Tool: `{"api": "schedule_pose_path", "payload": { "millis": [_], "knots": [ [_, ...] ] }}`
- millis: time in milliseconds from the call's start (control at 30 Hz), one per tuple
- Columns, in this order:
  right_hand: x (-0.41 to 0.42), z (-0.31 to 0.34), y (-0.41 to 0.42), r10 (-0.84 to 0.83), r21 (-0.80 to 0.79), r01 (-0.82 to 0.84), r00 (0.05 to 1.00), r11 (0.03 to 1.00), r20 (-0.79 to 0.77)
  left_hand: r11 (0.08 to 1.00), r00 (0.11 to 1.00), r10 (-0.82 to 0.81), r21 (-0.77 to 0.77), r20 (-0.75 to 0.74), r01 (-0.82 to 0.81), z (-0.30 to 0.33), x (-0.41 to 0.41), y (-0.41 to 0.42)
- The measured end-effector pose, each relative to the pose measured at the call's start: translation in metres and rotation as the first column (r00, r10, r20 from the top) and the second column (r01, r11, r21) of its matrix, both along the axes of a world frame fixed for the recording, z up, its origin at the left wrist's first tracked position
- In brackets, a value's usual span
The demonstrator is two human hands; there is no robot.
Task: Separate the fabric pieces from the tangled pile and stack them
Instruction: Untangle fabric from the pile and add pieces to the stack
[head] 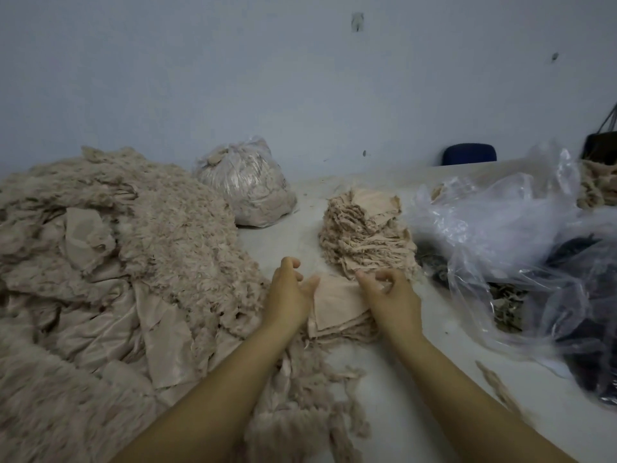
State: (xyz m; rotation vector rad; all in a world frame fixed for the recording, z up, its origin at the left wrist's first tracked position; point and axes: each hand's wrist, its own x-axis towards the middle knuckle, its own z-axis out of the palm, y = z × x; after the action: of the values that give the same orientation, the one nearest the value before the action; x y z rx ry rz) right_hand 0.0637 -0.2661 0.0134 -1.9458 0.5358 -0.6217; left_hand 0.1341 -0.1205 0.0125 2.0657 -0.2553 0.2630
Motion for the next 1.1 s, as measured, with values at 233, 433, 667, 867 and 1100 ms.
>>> {"api": "schedule_pose_path", "payload": {
  "millis": [233,433,667,867,1100],
  "knots": [
    [-0.046,-0.019,0.050,0.563,-0.196,-0.539,0.821,0.819,0.093,0.857,0.858,-0.511,-0.109,-0.049,0.504,0.005,-0.047,0.078],
    [-0.063,-0.026,0.056,0.828,-0.290,-0.852,0.506,0.436,-0.241,0.633,0.706,-0.626,0.315,-0.330,0.708,-0.006,-0.085,0.146],
    [-0.048,-0.029,0.056,0.443,0.170,-0.478,0.873,0.862,0.205,0.824,0.836,-0.523,0.151,-0.167,0.546,0.000,-0.085,0.133],
    [-0.047,-0.028,0.058,0.405,0.232,-0.469,0.872,0.852,0.276,0.824,0.778,-0.543,-0.021,-0.317,0.567,-0.013,-0.092,0.123],
    [-0.051,-0.031,0.058,0.589,0.120,-0.622,0.777,0.774,0.224,0.897,0.885,-0.438,-0.146,-0.157,0.417,-0.007,-0.092,0.112]
  ]
}}
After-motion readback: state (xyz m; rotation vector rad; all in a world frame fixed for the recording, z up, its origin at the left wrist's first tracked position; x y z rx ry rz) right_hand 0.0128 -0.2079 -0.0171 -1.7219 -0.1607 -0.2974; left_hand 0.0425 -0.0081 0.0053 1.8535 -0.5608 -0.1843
